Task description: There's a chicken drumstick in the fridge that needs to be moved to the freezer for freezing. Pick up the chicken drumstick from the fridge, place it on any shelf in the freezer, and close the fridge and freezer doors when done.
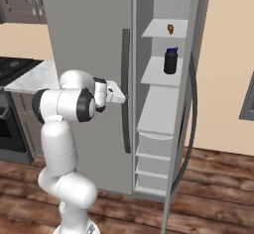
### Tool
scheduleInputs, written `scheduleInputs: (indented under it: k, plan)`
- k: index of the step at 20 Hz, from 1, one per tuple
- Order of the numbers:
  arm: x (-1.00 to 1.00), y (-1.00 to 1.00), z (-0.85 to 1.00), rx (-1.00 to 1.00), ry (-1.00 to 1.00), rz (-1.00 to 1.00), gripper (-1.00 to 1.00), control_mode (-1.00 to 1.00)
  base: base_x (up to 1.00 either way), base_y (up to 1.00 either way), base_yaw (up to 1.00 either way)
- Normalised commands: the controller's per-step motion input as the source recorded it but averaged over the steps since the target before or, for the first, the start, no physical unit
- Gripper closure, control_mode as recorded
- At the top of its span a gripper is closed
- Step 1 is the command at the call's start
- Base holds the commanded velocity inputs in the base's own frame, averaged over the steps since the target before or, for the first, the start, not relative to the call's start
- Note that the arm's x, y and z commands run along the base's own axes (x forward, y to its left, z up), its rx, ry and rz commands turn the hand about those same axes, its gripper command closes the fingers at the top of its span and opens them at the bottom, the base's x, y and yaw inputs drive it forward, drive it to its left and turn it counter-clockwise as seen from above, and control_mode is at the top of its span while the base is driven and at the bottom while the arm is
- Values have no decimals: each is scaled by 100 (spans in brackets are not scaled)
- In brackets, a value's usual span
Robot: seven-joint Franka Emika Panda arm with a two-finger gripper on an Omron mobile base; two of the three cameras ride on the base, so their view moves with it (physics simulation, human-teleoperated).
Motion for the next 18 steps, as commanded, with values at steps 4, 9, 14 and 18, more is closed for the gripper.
scheduleInputs:
  k: [4, 9, 14, 18]
  plan:
    - [69, -8, 1, 1, 4, 0, -100, -100, 0, 0, 0]
    - [-37, -37, 28, 3, -1, 0, -100, -100, 0, 0, 0]
    - [-48, -44, 31, 3, -1, 0, -100, -100, 0, 0, 0]
    - [-64, -29, 27, 2, -2, 0, -100, -100, 0, 0, 0]
